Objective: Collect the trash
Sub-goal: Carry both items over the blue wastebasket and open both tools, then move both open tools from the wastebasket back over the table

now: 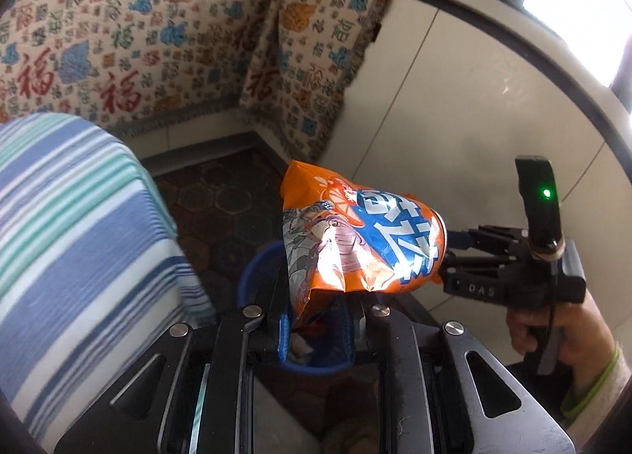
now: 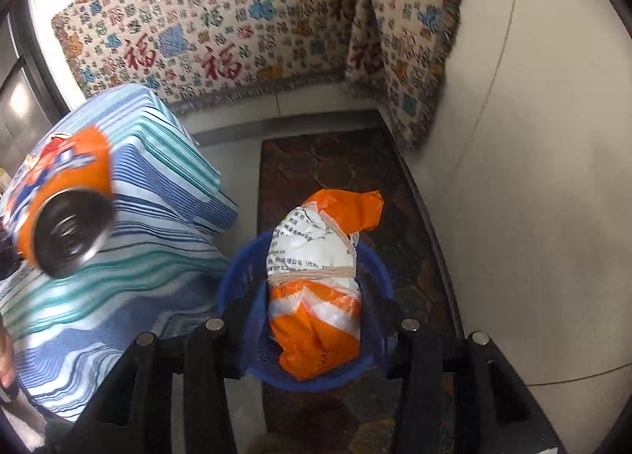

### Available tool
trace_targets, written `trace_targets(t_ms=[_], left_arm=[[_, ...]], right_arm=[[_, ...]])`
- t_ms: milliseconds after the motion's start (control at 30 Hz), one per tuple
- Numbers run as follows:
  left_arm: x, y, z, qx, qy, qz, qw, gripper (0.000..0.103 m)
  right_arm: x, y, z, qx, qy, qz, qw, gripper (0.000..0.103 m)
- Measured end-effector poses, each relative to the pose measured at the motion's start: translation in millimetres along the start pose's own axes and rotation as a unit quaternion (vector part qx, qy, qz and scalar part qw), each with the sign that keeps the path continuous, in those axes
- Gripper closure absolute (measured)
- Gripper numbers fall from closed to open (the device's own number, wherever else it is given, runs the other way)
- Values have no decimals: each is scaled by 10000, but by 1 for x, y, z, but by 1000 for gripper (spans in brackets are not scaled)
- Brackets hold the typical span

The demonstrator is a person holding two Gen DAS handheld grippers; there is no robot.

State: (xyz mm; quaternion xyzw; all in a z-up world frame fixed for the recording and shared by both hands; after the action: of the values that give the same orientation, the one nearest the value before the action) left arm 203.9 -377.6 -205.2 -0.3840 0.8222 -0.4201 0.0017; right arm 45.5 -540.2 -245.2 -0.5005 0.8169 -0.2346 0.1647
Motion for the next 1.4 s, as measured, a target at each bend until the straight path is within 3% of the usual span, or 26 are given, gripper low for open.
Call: trace_targets(t_ms=[200,233,267,300,367,433,567,767,1033,1200,1400], left_arm=[[18,-2,44,-173,-11,113,9998,83],[20,-2,52,-231,-29,113,9997,82],[21,-3,60,-307,-12,89,9995,72],[22,-4,68,-366,30,55,9993,52],[24,-7,74,-326,32,48,9995,35],[25,-9,74,-310,-1,106,9995,34],[22,-13,55,-196,-63,185,9996,32],[-7,-4,-16,133,-329,242,9991,18],[-114,55,-124,30,-1419,-48,9899,12],[-197,90,-179,-12,-2601,-344,9650,12],[-282,107,-214,33,-3176,-985,9431,12]], right_arm=[[9,5,15,100,-42,-30,9999,55],[9,6,18,137,-57,-39,9999,44],[11,6,21,171,-40,-26,9998,32],[12,6,23,184,-9,-14,9998,30],[14,7,25,134,41,-45,9999,30],[22,7,22,150,194,-32,9997,30],[35,1,7,384,337,81,9987,30],[21,-20,-24,988,344,22,9945,30],[-85,-49,-56,1773,-190,-764,9810,30],[-182,-51,-54,1743,-828,-1224,9735,30],[-306,-32,-35,1261,-1722,-1751,9611,30]])
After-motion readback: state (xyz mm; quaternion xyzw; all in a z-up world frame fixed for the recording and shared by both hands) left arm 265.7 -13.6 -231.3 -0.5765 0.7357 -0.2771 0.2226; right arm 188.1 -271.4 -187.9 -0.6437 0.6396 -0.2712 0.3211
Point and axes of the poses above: each gripper's, at about its wrist camera, not at the fingertips, and z roughly the way its jaws point, x to its right, y to its underside, the point moved 5 cm from there along z, roughly the way its jaws point, and after that the axes turned 2 degrees about x, right-handed, at the moved point
